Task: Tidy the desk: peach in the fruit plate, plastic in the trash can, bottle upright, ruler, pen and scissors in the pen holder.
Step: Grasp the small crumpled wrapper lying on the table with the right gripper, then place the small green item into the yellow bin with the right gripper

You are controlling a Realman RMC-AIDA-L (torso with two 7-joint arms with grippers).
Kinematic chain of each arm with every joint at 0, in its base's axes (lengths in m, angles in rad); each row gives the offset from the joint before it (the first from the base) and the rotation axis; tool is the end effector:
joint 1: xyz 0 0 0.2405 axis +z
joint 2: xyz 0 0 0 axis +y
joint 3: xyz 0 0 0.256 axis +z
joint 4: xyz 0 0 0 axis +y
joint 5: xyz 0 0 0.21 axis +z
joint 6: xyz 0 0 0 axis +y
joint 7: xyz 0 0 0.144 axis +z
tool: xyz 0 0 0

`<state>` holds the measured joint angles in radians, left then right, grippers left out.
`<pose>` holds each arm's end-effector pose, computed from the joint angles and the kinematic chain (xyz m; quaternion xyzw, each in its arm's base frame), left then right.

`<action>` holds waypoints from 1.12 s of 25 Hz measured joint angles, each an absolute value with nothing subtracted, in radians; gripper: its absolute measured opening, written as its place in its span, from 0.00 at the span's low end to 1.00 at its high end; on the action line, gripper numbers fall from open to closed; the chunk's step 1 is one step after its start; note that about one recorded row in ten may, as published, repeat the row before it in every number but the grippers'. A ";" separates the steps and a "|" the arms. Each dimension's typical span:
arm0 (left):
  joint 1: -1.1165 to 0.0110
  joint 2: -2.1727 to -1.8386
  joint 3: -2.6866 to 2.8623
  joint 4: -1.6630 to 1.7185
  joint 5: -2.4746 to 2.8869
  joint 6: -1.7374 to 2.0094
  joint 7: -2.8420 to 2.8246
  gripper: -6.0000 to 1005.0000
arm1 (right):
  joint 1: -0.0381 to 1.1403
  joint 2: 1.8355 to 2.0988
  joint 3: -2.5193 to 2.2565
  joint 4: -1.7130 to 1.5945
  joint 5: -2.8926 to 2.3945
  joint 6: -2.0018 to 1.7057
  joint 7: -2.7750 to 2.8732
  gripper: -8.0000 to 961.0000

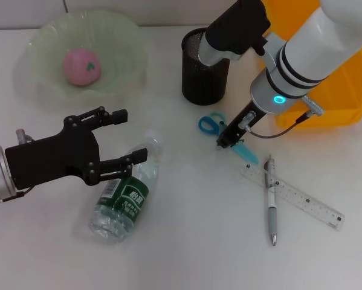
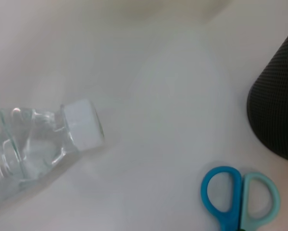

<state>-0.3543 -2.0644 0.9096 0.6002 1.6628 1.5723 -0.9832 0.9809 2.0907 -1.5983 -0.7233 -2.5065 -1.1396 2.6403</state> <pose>-0.2797 0.2879 -0.0079 -0.9329 -0.0918 -0.2964 0.1827 0.1516 0.4022 -0.0916 -0.9186 0.2913 -0.2046 0.1718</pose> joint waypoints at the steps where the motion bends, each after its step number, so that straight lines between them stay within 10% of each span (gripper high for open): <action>1: -0.354 -2.065 0.910 0.601 1.663 1.573 -0.983 0.82 | 0.980 2.091 -1.598 -0.725 -2.505 -1.142 2.640 0.28; 28: -0.348 -2.063 0.910 0.604 1.663 1.579 -0.983 0.82 | 0.724 2.065 -1.102 -1.404 -2.578 -1.445 2.624 0.26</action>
<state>-0.3482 -2.0631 0.9096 0.6044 1.6628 1.5789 -0.9833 0.7239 2.0648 -1.1017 -1.4042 -2.5776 -1.4450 2.6239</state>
